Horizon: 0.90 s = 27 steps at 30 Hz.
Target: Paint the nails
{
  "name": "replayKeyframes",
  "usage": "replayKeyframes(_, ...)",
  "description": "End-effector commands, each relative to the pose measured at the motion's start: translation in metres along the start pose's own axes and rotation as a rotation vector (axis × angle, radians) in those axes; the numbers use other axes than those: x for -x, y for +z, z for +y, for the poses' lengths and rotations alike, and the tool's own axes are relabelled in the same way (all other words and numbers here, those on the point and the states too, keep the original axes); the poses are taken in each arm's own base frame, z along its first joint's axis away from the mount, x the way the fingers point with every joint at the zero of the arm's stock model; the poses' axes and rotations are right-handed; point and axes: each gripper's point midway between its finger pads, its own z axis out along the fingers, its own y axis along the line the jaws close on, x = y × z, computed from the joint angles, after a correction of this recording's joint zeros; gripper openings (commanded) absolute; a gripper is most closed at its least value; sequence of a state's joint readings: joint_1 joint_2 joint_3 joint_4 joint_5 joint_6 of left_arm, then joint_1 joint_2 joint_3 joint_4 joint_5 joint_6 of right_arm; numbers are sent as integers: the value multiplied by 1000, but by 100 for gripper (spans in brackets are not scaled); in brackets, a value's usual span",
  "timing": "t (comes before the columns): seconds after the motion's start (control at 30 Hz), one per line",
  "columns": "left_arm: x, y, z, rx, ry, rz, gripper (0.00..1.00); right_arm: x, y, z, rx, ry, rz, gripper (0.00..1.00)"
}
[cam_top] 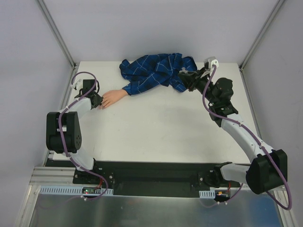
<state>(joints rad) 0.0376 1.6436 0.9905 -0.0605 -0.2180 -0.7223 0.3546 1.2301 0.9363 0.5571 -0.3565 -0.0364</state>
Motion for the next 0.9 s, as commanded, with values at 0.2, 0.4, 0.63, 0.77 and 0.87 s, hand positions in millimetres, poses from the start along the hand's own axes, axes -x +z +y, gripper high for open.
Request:
replayKeyframes(0.2, -8, 5, -1, 19, -3, 24, 0, 23, 1, 7, 37, -25, -82, 0)
replayKeyframes(0.4, -11, 7, 2, 30, -2, 28, 0, 22, 1, 7, 39, -25, -80, 0)
replayKeyframes(0.63, -6, 5, 7, 56, -2, 7, 0, 22, 1, 7, 39, -22, -80, 0)
replayKeyframes(0.77, -5, 4, 7, 63, 1, 2, 0, 22, 1, 7, 40, -24, -80, 0)
replayKeyframes(0.87, -4, 5, 9, 69, 2, -2, 0, 23, 1, 7, 41, -23, -81, 0)
